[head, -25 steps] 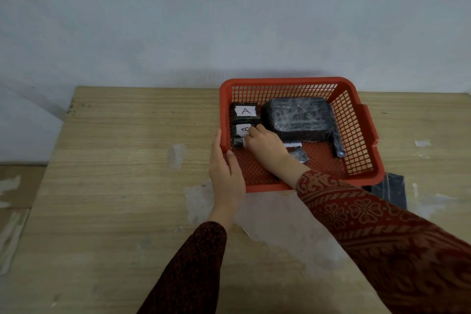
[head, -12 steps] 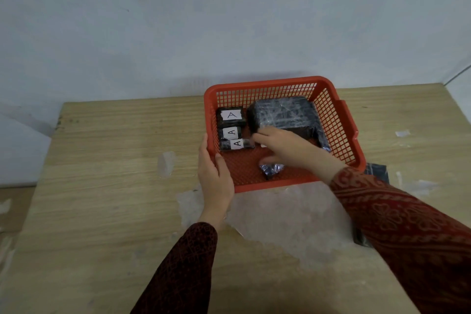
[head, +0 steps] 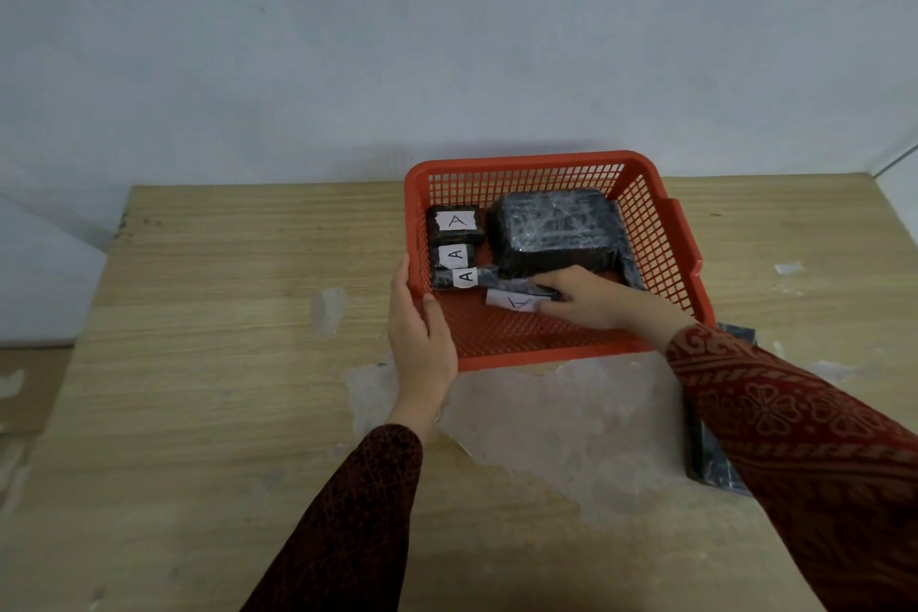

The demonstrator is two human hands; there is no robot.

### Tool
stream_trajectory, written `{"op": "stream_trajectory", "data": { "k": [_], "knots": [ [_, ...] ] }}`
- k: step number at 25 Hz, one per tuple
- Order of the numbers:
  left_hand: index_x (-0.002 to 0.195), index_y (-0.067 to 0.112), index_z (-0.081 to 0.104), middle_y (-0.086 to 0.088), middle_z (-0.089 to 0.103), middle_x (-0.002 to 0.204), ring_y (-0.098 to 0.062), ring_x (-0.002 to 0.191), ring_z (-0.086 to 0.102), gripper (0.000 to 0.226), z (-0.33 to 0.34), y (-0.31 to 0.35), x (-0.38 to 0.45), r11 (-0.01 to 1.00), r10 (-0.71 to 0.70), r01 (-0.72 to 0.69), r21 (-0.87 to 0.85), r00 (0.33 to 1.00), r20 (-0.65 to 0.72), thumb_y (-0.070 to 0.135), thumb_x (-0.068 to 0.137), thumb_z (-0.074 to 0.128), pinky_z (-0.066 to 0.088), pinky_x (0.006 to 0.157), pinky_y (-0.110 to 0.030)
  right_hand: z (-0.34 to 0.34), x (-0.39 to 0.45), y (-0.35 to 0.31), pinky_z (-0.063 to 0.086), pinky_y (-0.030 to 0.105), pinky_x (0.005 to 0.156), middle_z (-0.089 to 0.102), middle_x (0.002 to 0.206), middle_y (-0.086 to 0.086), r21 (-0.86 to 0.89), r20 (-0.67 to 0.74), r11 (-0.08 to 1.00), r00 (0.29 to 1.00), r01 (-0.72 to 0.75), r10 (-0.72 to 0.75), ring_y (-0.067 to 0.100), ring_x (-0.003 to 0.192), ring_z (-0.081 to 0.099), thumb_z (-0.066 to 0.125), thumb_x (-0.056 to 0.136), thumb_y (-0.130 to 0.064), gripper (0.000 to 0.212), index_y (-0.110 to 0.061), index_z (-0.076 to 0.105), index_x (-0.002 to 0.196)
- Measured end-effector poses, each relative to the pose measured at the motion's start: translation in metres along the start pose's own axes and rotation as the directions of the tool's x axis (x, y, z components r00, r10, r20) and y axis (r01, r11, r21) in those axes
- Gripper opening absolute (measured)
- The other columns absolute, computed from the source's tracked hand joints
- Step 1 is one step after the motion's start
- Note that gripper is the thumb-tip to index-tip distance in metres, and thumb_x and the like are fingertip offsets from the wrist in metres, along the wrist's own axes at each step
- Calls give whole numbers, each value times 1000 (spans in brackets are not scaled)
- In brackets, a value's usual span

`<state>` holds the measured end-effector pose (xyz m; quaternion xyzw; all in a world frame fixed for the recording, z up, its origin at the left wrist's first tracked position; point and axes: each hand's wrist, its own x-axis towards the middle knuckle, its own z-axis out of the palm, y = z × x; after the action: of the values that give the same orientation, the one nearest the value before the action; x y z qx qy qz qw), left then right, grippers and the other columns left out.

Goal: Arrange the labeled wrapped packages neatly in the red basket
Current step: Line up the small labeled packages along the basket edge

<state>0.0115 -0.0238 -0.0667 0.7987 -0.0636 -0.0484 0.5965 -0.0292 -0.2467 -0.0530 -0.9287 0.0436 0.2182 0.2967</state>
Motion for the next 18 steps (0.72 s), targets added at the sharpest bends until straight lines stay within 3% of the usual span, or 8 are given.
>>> {"op": "stream_trajectory", "data": {
  "k": [2, 7, 12, 16, 18],
  "knots": [
    [146, 15, 31, -8, 47, 144, -21, 132, 45, 48, 0, 1, 0, 1000, 4, -4, -2, 1000, -3, 11, 99, 37, 39, 108, -46, -2, 3, -7, 44, 39, 69, 62, 87, 7, 119, 21, 992, 999, -51, 48, 23, 78, 58, 52, 94, -27, 6, -24, 57, 94],
    [146, 15, 31, -8, 48, 143, -20, 131, 46, 47, 0, 1, 0, 1000, 9, -9, -6, 1000, 0, 12, 99, 37, 41, 107, -45, 1, 9, -19, 48, 40, 82, 63, 104, 8, 202, 76, 977, 996, -62, 48, 26, 94, 59, 56, 91, -22, 15, -19, 55, 107],
    [146, 15, 32, -8, 49, 142, -21, 129, 48, 47, -1, 1, -1, 1000, 22, -22, 1, 1000, -6, 12, 99, 37, 42, 106, -46, 15, 18, -29, 47, 19, 59, 62, 99, 2, 213, 83, 972, 993, -99, 83, 16, 82, 63, 64, 83, -20, 23, -22, 54, 102],
    [146, 16, 32, -8, 49, 142, -21, 129, 48, 47, 0, 1, 0, 1000, 19, -18, 8, 1000, -9, 13, 99, 37, 43, 105, -47, 22, 13, -33, 47, 7, 70, 57, 109, -23, 439, 17, 895, 997, -73, 73, -6, 93, 58, 70, 81, -16, 55, -37, 46, 125],
    [146, 16, 32, -7, 49, 143, -21, 129, 48, 47, 0, 1, 0, 1000, 18, -18, 3, 1000, -8, 13, 99, 37, 43, 105, -46, 26, 11, -35, 48, 5, 65, 60, 99, -29, 541, -11, 837, 994, -85, 108, -12, 87, 60, 69, 82, -16, 46, -47, 53, 112]
  ]
}}
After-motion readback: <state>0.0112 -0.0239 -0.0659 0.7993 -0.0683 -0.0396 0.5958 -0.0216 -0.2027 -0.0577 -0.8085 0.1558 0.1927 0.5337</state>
